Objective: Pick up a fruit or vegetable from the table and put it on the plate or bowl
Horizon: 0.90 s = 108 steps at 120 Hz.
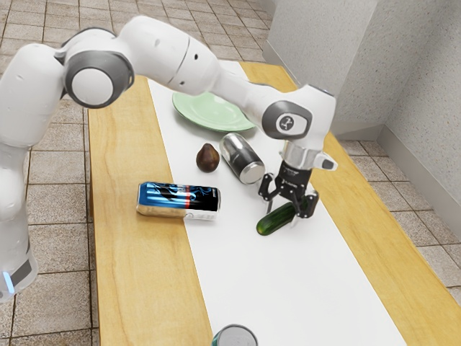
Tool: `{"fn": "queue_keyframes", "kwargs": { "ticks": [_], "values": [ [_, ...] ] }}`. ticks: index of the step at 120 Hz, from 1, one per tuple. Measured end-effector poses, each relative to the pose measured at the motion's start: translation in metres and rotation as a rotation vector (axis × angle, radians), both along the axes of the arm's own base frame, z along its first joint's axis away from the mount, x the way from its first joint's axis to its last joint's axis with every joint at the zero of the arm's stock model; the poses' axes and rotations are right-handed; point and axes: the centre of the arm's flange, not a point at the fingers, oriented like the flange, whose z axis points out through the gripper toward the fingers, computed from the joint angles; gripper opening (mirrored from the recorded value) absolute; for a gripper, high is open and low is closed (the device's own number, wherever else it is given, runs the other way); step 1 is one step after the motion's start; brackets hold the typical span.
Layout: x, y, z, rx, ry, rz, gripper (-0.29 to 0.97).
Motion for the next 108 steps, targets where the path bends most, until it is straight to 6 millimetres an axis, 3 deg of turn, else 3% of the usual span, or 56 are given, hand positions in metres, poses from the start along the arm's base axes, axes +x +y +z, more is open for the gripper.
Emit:
{"fn": "queue_keyframes", "kwargs": {
  "ticks": [15,50,58,64,74,83,92,101,108],
  "values": [
    [0.002,0.003,-0.003,-0.004,-0.009,-0.013,0.39],
    [0.005,0.006,-0.010,-0.008,-0.015,-0.043,0.22],
    [0.003,0.005,0.003,-0.003,-0.037,-0.047,0.19],
    [0.000,0.004,0.025,0.005,-0.071,-0.047,0.17],
    [-0.017,0.008,0.094,0.042,-0.177,-0.038,0.13],
    [-0.048,0.045,0.155,0.097,-0.262,0.034,0.14],
    [-0.079,0.092,0.195,0.133,-0.314,0.128,0.14],
    [-0.102,0.142,0.206,0.157,-0.318,0.228,0.14],
    [-0.118,0.198,0.200,0.172,-0.294,0.338,0.14]
  ]
}}
